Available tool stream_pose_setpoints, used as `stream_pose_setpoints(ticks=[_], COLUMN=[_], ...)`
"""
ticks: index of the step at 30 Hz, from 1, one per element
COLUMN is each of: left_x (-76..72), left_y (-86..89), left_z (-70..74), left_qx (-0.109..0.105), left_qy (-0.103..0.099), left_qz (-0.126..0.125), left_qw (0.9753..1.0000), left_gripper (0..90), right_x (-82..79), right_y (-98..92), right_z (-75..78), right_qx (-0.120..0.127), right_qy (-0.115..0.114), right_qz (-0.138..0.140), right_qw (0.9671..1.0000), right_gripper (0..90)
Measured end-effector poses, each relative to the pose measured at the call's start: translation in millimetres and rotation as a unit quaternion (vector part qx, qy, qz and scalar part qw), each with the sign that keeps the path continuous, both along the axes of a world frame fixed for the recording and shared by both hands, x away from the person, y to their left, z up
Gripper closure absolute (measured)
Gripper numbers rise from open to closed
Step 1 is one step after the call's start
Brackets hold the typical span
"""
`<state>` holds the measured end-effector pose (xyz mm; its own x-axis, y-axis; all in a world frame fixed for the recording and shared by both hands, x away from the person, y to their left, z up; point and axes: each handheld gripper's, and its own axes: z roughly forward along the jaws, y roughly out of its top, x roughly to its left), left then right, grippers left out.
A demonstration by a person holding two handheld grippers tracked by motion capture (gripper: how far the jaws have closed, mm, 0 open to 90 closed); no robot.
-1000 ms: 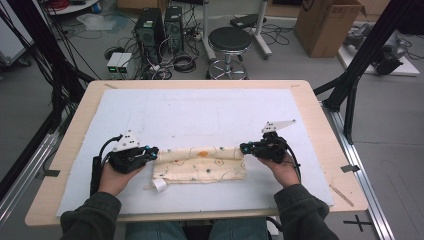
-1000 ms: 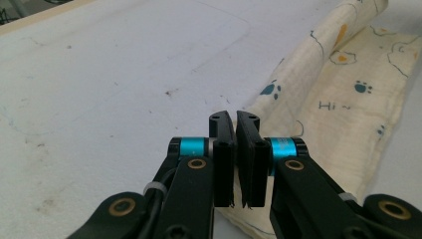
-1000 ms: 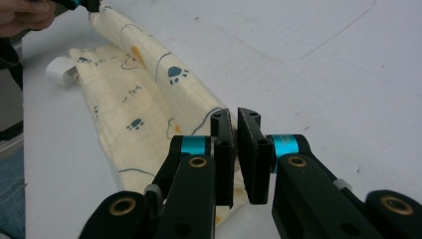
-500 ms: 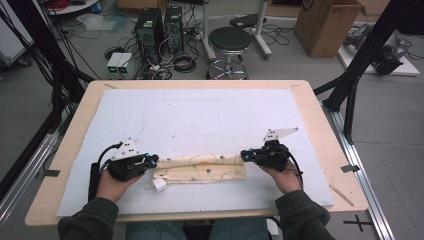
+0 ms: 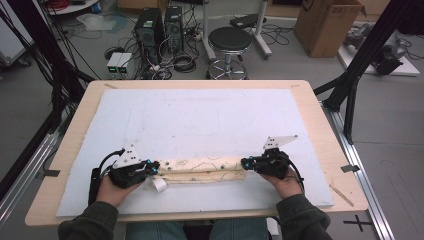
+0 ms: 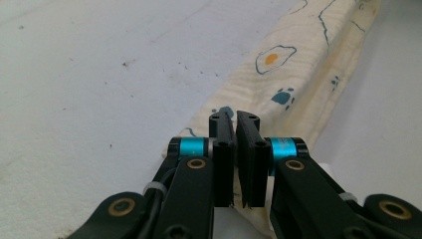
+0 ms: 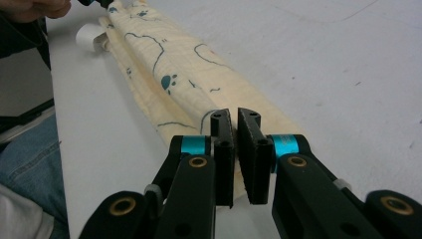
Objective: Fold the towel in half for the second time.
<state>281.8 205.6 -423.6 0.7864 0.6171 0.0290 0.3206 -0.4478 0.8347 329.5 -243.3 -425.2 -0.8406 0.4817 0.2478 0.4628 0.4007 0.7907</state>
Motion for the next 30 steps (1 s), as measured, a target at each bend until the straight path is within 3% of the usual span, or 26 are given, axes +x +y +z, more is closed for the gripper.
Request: stream_pose_setpoints(ticks=[30], left_x=[-13.9], left_y=[-0.2], left_z=[-14.2], left_qx=[0.016], left_qy=[0.015], left_qz=[-0.017], left_qw=[0.9996], left_gripper=[84.1], right_x=[-16.5], right_y=[-0.9], right_z=[-15.3], right_qx=[-0.021], right_qy=[0.016], right_qz=[0.009], right_qw=[0.9996], right_gripper=[84.3])
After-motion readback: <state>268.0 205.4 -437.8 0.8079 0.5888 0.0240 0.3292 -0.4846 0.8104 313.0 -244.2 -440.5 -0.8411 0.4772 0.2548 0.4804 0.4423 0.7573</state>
